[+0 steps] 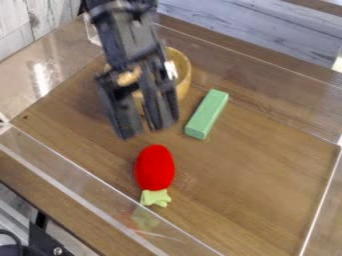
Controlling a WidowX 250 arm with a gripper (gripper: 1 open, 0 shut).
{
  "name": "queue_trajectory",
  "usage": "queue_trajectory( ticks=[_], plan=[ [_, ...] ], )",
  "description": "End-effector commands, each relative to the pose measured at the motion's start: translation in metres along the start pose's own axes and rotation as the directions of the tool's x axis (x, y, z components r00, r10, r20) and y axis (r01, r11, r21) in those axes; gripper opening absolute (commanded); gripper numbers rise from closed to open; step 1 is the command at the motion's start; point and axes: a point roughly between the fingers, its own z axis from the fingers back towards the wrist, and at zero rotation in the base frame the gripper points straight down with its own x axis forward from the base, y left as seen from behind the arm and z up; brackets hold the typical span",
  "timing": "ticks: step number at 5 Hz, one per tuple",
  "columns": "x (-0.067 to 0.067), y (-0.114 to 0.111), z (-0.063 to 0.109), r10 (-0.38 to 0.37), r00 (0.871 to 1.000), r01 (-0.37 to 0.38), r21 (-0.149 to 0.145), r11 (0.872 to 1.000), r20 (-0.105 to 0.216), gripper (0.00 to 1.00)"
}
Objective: Move the red object to the right side of the table
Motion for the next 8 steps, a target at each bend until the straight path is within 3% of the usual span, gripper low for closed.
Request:
queue_trajectory(
  ticks=[1,2,3,4,5,6,7,8],
  plan=[
    [0.012,0.004,-0.018,-0.058,0.998,0.06,0.061,0.996,-0.032,1.0],
    [0.02,0.011,-0.034,-0.072,0.996,0.077,0.093,0.993,-0.054,1.0],
    [0.02,0.008,-0.033,-0.051,0.998,0.054,0.092,0.994,-0.038,0.0],
    [0.018,0.004,-0.023,-0.016,1.0,0.017,0.107,0.994,-0.01,0.0],
    [0.012,-0.017,0.0,-0.032,0.999,0.028,0.179,0.983,0.017,0.0],
    [0.01,-0.043,0.015,-0.078,0.997,0.076,0.25,0.965,-0.004,0.0],
    [0.003,-0.039,0.003,-0.081,0.997,0.078,0.255,0.964,0.002,1.0],
    [0.003,-0.04,-0.008,-0.066,0.997,0.056,0.244,0.968,0.031,1.0]
  ],
)
